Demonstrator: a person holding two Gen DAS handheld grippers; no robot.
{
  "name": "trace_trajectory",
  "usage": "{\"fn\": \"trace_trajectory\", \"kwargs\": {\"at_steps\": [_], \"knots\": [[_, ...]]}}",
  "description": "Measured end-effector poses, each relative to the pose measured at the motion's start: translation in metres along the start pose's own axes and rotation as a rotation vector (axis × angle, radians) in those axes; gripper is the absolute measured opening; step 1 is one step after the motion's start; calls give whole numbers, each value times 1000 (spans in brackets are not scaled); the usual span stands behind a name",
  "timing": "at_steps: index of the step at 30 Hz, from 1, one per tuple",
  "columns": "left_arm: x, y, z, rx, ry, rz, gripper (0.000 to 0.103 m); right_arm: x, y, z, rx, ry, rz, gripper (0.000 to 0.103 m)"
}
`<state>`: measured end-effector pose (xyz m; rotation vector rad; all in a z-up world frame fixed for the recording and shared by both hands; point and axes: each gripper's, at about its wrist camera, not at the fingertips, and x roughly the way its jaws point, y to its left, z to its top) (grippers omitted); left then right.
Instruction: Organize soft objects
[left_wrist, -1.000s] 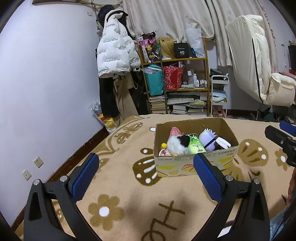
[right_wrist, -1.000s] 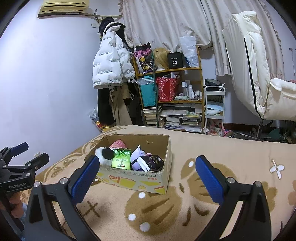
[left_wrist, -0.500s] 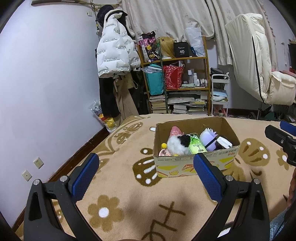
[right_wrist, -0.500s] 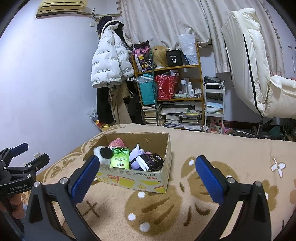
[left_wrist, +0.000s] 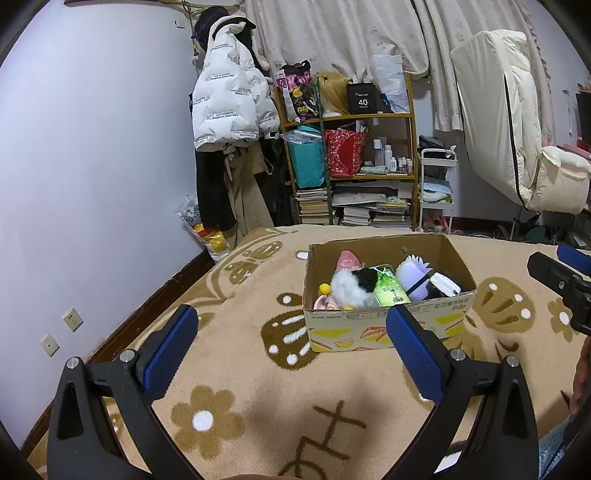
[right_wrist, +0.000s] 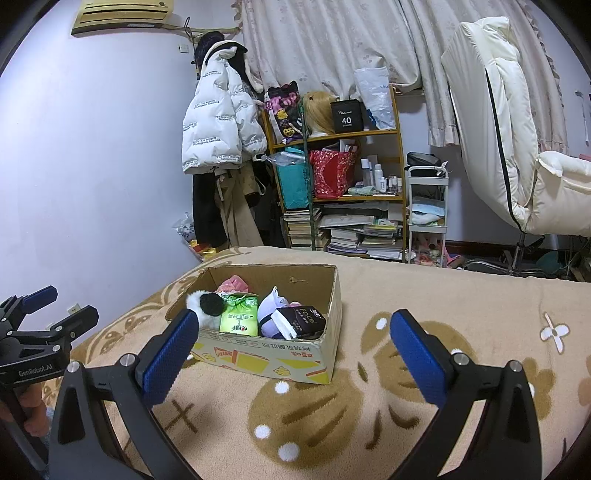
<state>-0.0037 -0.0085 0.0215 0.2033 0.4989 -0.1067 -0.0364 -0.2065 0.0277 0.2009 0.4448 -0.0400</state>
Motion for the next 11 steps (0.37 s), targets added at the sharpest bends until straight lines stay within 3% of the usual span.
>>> {"fn": "trace_trajectory", "kwargs": {"at_steps": [11], "knots": [[-1,-5,-2,1,4,-9,101,0,-1,0,0,1,1,103]]}}
